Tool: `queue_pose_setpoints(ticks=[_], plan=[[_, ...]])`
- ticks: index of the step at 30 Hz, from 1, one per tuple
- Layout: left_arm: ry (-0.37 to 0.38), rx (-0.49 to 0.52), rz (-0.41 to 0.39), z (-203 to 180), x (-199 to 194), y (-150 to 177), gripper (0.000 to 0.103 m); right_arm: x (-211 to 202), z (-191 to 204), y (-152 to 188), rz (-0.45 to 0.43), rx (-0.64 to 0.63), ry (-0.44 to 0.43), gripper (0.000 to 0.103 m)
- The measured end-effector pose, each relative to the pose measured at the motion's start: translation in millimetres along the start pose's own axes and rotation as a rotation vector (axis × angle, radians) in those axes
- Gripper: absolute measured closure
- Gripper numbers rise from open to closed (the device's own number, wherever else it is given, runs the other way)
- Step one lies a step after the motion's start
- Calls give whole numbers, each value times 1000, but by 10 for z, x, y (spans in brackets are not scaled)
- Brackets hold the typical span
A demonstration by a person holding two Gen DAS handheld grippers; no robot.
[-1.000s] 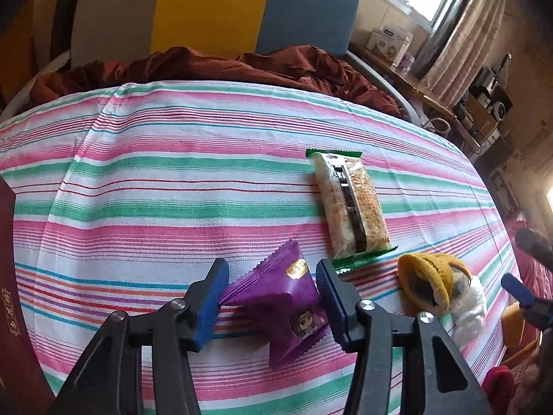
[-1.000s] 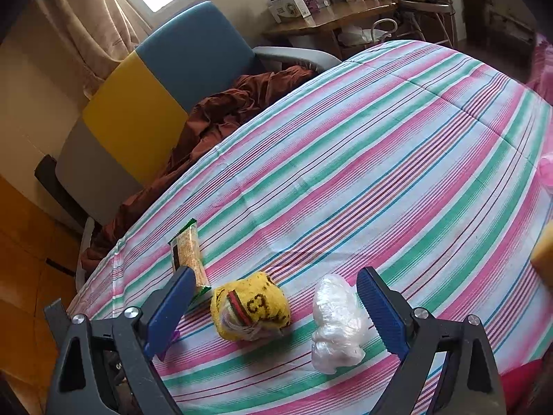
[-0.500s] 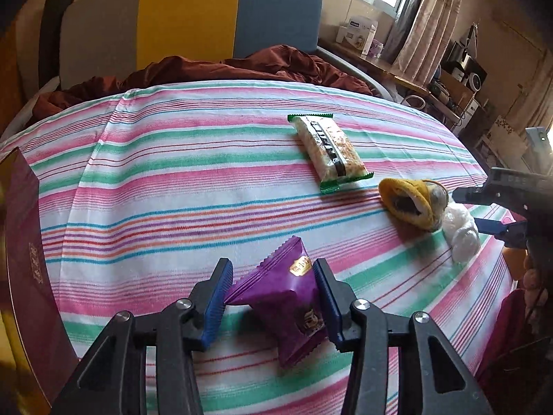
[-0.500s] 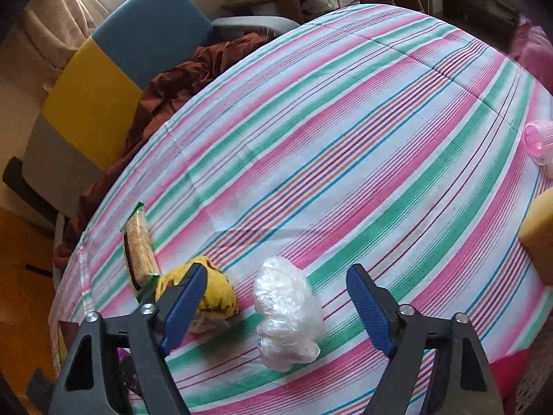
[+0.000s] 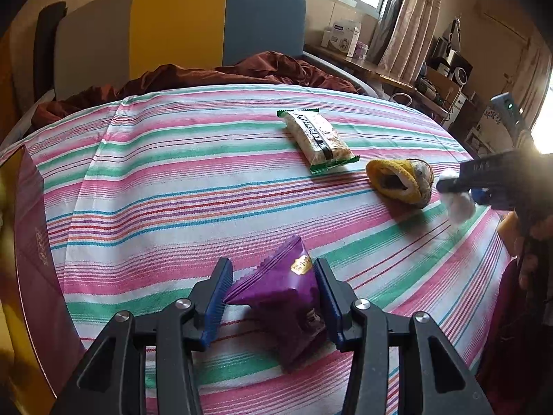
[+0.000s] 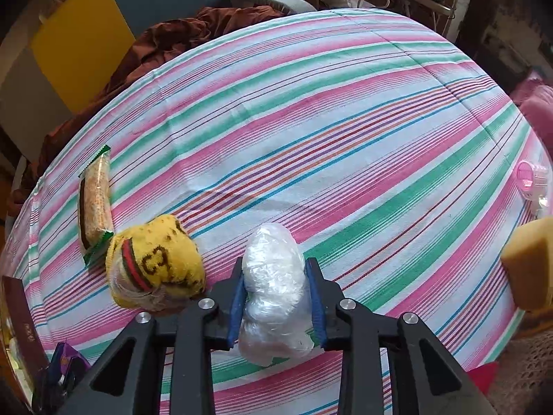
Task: Organize objects
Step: 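Grasp the purple candy packet with the left gripper while the right grasps the plastic-bag bundle, then carry the purple packet over the gold tray with the left gripper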
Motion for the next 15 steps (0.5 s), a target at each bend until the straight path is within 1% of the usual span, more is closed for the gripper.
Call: queue_pose_setpoints(ticks=[2,3,4,5,6,7,9,10,12,14,15], plan=[[-5,12,-11,-7,-7,13,54,-293,53,-72,-152,-8,-91,71],[-9,18,-15,-14,-10,20,54,-423,119,-70,-220,-40,-128,71],[-10,21,-19,-17,-16,34,54,-515,205,-59,-263,-80,-175,70],[-11,22,-22,-19,-16,38,54,-567,314,-33,-276,-128,-252,70],[-12,21,-24,-19,-14,41,54,-593,451,10,-268,-186,-335,70],[-14,21,-28,-22,-14,43,54,-603,616,74,-255,-261,-385,70],[-18,20,-32,-25,-11,48,54,-537,943,236,-190,-421,-440,70],[-19,19,-33,-23,-11,52,54,-487,1073,363,-151,-487,-443,70],[-19,16,-35,-18,-17,59,54,-267,1269,540,-58,-591,-382,70],[-18,13,-36,-15,-17,60,55,-15,1289,654,40,-637,-311,70],[-17,13,-37,-16,-16,59,55,46,1249,682,67,-648,-293,70]])
Point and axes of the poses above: each gripper's, at about its wrist camera, not at the fingertips, and x roughly the way its jaws point, z to its left, y to its underside, the point moved 1 cm from there along x, roughly the way its jaws point, and after that the axes turned 7 degrees about -y, right-handed, at the moved point
